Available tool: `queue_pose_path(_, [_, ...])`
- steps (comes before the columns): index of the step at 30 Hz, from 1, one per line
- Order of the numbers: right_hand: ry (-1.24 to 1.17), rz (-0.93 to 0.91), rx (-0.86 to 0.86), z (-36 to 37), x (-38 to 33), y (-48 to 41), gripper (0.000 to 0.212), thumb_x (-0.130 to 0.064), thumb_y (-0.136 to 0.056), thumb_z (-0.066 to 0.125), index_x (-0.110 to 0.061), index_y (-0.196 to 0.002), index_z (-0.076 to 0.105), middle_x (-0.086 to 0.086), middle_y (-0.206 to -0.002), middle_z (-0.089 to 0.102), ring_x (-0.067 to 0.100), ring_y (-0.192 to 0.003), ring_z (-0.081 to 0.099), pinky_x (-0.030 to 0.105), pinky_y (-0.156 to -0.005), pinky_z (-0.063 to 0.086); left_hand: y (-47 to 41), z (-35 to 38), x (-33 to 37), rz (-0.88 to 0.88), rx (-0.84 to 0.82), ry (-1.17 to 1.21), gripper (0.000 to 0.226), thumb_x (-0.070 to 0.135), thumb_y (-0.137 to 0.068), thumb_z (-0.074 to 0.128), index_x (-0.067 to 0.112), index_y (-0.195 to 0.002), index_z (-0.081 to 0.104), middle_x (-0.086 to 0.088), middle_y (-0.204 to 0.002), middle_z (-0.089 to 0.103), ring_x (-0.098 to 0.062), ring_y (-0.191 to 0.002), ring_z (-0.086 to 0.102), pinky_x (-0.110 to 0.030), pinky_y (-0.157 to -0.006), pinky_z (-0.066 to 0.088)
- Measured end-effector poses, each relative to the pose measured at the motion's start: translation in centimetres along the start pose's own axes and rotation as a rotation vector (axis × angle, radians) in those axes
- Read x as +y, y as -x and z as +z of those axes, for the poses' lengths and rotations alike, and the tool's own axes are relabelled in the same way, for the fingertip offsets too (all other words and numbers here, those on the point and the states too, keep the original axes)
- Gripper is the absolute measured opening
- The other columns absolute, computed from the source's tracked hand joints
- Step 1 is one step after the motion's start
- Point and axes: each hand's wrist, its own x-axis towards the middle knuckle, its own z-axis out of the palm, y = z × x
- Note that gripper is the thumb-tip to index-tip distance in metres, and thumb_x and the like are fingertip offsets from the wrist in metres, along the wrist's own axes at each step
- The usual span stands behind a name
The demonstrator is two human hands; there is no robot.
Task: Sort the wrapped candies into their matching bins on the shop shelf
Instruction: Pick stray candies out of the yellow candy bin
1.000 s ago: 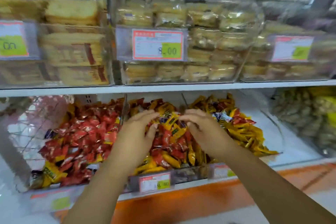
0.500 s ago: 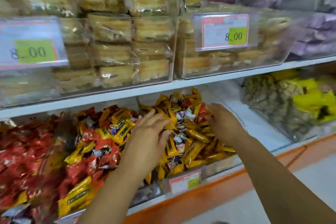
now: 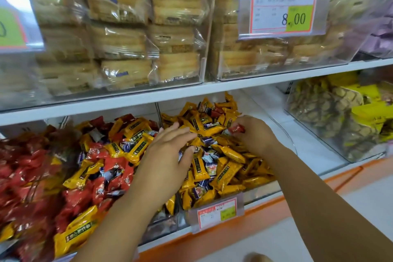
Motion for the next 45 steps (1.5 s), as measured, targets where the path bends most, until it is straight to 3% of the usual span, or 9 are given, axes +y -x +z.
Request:
queue_pose_path(6, [-0.394,-0.075,-0.002,-3.7,-2.2,3.0,0.018,-0.005,-0.088,0.064,-0.022,-0.093,0.069,-0.004,-0.095,0.067,-0.010,-0.069,0.060,0.007,-0.059,0.045,-0.3,-0.2,1.4,0.004,0.030,-0.046,0.043,0.033,-0.097,0.050,0.033,-0.139,0.045,0.014,-0.145,0.042,0.000,-0.140,0.023,-0.018,-0.114,0.003])
queue_pose_path(11, [-0.571,-0.147,-0.131,-5.1,-5.2,5.6,0.021,-0.012,-0.087,0.068,-0.033,-0.091,0.070,-0.010,-0.081,0.069,0.003,-0.066,0.061,0.016,-0.062,0.049,-0.6,-0.3,3.4,-0.084,-0.065,0.154,0.063,0.046,-0.093,0.052,0.042,-0.148,0.023,0.014,-0.148,0.039,-0.007,-0.130,0.043,-0.024,-0.109,0.033])
queue_pose_path(14, [-0.654,-0.195,-0.209,-4.4,-6.5,6.9,0.019,-0.011,-0.087,0.066,-0.028,-0.094,0.071,-0.014,-0.074,0.067,0.002,-0.066,0.061,0.016,-0.063,0.048,-1.1,-1.0,4.3,-0.173,-0.121,0.358,0.068,0.053,-0.090,0.050,0.042,-0.149,0.016,0.020,-0.144,0.041,0.000,-0.118,0.051,-0.013,-0.086,0.043])
queue_pose_path(19, [-0.684,-0.313,-0.193,-2.7,-7.9,7.8,0.030,-0.005,-0.087,0.065,-0.033,-0.096,0.069,-0.007,-0.098,0.065,0.004,-0.090,0.062,0.021,-0.078,0.052,-1.5,-1.4,4.2,-0.310,-0.208,0.675,0.056,0.054,-0.090,0.052,0.047,-0.141,0.032,0.017,-0.137,0.049,-0.007,-0.110,0.060,-0.036,-0.092,0.053])
queue_pose_path(32, [-0.556,-0.353,0.049,-0.9,-9.1,7.8,0.067,-0.002,-0.087,0.062,-0.050,-0.127,0.037,-0.015,-0.103,0.052,-0.002,-0.101,0.052,0.014,-0.086,0.044,-1.8,-2.1,4.3,-0.534,-0.262,1.166,0.032,0.005,-0.091,0.060,0.017,-0.121,0.061,-0.012,-0.113,0.068,-0.024,-0.098,0.069,-0.040,-0.080,0.058])
queue_pose_path(35, [-0.563,-0.377,-0.019,0.0,-9.8,8.4,0.070,-0.010,-0.091,0.059,-0.046,-0.139,0.024,-0.022,-0.117,0.039,0.002,-0.120,0.041,0.024,-0.099,0.043,-2.0,-1.9,4.4,-0.528,-0.150,1.119,0.030,0.002,-0.091,0.058,0.026,-0.105,0.068,-0.004,-0.098,0.073,-0.015,-0.086,0.070,-0.030,-0.070,0.056])
queue_pose_path(38, [-0.620,-0.381,-0.177,-0.8,-9.6,8.4,0.078,-0.013,-0.087,0.063,-0.050,-0.138,0.017,-0.020,-0.130,0.030,-0.009,-0.119,0.037,0.011,-0.086,0.044,-2.1,-1.9,3.7,-0.482,0.003,0.943,0.032,0.006,-0.093,0.058,0.031,-0.108,0.069,0.003,-0.087,0.074,-0.012,-0.077,0.071,-0.029,-0.069,0.057])
queue_pose_path(43, [-0.473,-0.125,0.037,-1.8,-4.5,2.8,0.042,-0.002,-0.097,0.040,-0.027,-0.126,0.056,-0.003,-0.133,0.054,-0.006,-0.065,0.050,0.008,-0.058,0.039,-1.8,-2.7,1.8,-0.337,0.134,0.611,0.027,0.011,-0.096,0.052,0.031,-0.111,0.064,0.008,-0.101,0.066,-0.002,-0.072,0.069,-0.011,-0.065,0.052])
queue_pose_path(45, [-0.273,-0.094,0.066,-1.2,-2.8,-0.3,0.036,-0.004,-0.098,0.044,-0.018,-0.127,0.059,0.006,-0.134,0.055,0.008,-0.093,0.060,0.007,-0.070,0.037,-1.6,-2.7,1.4,-0.295,0.146,0.557,0.027,0.013,-0.096,0.053,0.037,-0.104,0.063,0.009,-0.103,0.064,-0.001,-0.071,0.068,-0.006,-0.061,0.047])
